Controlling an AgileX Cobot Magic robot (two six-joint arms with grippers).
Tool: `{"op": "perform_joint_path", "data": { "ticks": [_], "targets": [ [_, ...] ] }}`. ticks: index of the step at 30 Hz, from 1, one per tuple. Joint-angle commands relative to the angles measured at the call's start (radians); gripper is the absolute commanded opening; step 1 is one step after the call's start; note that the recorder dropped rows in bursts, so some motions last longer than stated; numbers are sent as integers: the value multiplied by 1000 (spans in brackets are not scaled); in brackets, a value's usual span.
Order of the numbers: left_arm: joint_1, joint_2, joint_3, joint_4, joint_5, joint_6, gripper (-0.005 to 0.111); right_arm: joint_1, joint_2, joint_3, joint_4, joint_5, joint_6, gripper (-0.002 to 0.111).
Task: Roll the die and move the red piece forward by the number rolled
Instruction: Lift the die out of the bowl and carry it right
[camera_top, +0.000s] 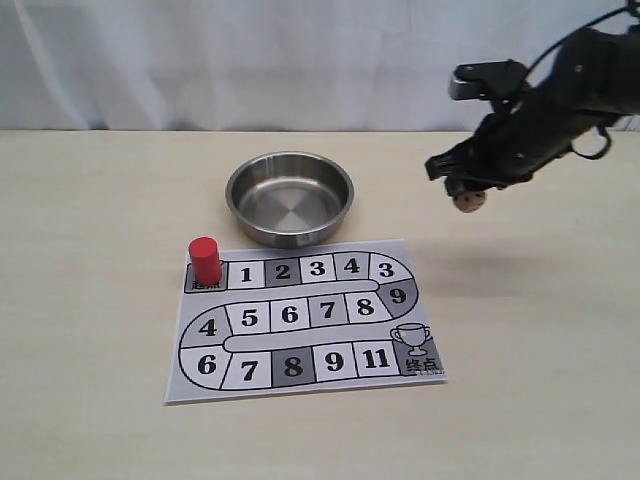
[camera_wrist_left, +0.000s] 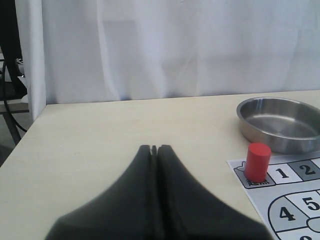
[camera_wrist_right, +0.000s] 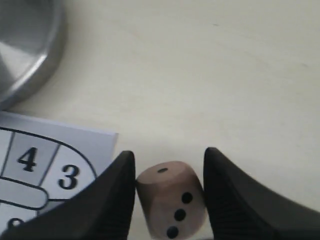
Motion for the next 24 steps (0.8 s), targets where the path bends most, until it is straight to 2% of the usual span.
{"op": "perform_joint_path", "data": {
  "ticks": [1, 9, 13, 18, 20, 22, 24],
  "targets": [
    [0, -3, 2, -2, -9, 2, 0, -122, -107, 160, -4, -109, 17, 4],
    [0, -3, 2, -2, -9, 2, 0, -275, -156, 280, -16, -131, 17, 4],
    [0, -3, 2, -2, -9, 2, 0, -283, -156, 297, -16, -131, 9, 4],
    [0, -3, 2, -2, -9, 2, 0, -237, -156, 301, 31, -135, -21, 5],
    [0, -3, 2, -2, -9, 2, 0, -210, -156, 301, 90, -130, -62, 11],
    [0, -3, 2, -2, -9, 2, 0, -191, -154, 301, 177, -130, -115, 23],
    [0, -3, 2, -2, -9, 2, 0, -177, -148, 301, 255, -135, -159, 42]
  ]
}}
